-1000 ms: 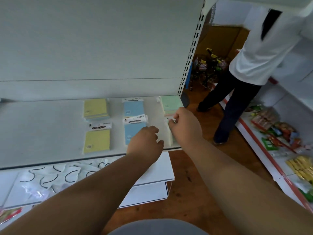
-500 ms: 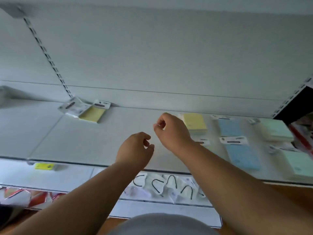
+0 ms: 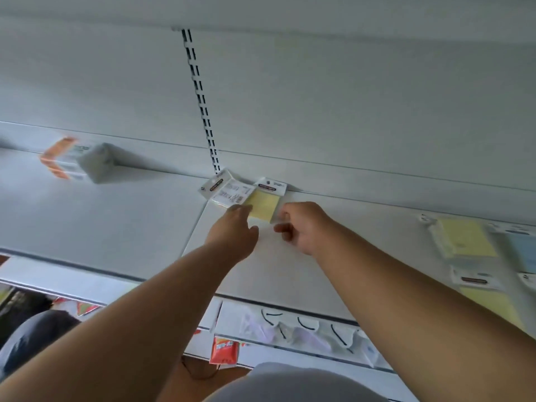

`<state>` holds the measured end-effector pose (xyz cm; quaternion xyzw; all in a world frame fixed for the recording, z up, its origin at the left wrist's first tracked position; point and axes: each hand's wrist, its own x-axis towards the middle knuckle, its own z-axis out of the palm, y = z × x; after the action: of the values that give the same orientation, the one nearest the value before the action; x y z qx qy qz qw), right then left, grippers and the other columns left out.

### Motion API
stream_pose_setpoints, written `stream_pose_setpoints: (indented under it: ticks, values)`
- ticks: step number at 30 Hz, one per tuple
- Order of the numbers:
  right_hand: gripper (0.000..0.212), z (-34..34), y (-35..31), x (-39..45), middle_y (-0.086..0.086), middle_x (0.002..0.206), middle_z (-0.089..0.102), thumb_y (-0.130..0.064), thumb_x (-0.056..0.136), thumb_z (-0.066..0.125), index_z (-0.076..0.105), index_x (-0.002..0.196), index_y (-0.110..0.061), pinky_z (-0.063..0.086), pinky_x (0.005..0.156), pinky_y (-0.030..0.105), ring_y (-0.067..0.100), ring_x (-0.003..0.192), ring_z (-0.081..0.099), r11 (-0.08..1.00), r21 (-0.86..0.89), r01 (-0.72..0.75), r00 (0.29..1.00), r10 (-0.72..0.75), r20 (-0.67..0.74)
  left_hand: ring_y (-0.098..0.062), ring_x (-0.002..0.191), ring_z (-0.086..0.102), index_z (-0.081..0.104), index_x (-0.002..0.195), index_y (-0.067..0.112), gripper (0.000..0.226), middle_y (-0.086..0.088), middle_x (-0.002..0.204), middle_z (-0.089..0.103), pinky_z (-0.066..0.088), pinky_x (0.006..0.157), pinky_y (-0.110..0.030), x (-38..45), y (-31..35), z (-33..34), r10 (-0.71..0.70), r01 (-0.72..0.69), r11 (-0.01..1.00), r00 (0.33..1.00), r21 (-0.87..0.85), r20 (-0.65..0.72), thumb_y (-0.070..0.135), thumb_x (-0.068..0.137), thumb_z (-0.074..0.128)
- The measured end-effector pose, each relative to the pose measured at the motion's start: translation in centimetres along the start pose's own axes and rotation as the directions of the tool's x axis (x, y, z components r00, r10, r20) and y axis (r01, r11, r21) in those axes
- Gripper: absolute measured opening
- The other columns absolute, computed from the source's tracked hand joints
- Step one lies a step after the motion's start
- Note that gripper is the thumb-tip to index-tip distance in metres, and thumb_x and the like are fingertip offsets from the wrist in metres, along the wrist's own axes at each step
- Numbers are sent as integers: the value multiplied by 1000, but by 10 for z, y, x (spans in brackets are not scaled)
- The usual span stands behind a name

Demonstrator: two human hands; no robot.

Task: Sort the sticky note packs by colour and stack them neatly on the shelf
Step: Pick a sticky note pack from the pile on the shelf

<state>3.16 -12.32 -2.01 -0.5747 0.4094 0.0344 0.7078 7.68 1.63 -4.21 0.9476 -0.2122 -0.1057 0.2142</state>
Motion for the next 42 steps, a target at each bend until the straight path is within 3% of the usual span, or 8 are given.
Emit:
stream_pose_setpoints:
  ticks: [6, 11, 17, 23, 27, 30, 36, 42]
  values:
    - [13, 20, -7, 19, 5, 63, 53, -10, 89, 55, 58, 76, -9, 30, 37, 16, 11, 42, 41, 988, 109, -107, 992, 113, -53, -15, 132, 44, 41, 143, 26, 51, 6, 151, 38, 34, 108, -29, 3, -7, 6, 67, -68, 998, 996, 4, 56, 25, 93, 52]
    - [28, 19, -1, 32, 5, 61, 47, -26, 78, 78, 56, 77, -9, 31, 42, 22, 18, 46, 39, 994, -113, 9, 984, -29, -173, -12, 131, 45, 50, 138, 28, 46, 8, 146, 45, 33, 109, -25, -8, -13, 5, 126, -122, 989, 991, -83, 47, 15, 93, 51]
    - [26, 11, 10, 33, 13, 70, 62, -19, 74, 78, 64, 91, -5, 40, 50, 27, 24, 56, 54, 980, -177, 88, 979, -118, -166, -13, 124, 50, 54, 133, 30, 46, 10, 141, 49, 37, 105, -24, -20, -13, 5, 164, -157, 980, 985, -120, 47, 11, 93, 49]
    - [8, -44, 28, -6, 5, 58, 50, -6, 86, 63, 67, 91, -11, 25, 45, 22, 17, 46, 36, 978, -70, 198, 968, -206, -146, -11, 85, 62, 57, 125, 29, 35, 13, 124, 55, 46, 84, -26, -36, 11, 22, -10, -22, 946, 995, -324, -97, 32, 90, 61]
    - [12, -113, 47, -46, 1, 55, 50, -7, 89, 62, 65, 100, -10, 24, 43, 20, 13, 42, 31, 983, 3, 184, 972, -181, -147, -15, 77, 67, 60, 112, 25, 28, 13, 92, 67, 53, 70, -29, -47, 62, 45, 16, 25, 874, 997, -485, 81, 33, 86, 68]
    - [14, -171, 63, -67, -2, 60, 50, -23, 90, 65, 64, 99, -13, 31, 45, 23, 12, 45, 39, 969, -109, 224, 924, -246, -293, -15, 69, 67, 60, 104, 24, 24, 9, 85, 67, 52, 64, -27, -67, 111, 63, 119, -12, 862, 976, -506, 180, 30, 83, 71]
    - [25, -281, 89, -112, -2, 97, 67, -32, 86, 69, 67, 105, -16, 51, 82, 32, 18, 90, 63, 873, -467, 137, 779, -387, -494, -10, 75, 62, 56, 101, 24, 26, 9, 87, 64, 48, 57, -22, -114, 207, 114, 267, -104, 887, 910, -450, 316, 32, 82, 71]
    - [30, -355, 89, -123, 10, 101, 71, -30, 86, 66, 68, 99, -4, 52, 86, 39, 28, 94, 64, 725, -688, -31, 796, -398, -456, -12, 81, 62, 55, 102, 23, 25, 10, 88, 63, 54, 72, -30, -142, 276, 149, 226, -109, 936, 915, -334, 335, 31, 82, 67]
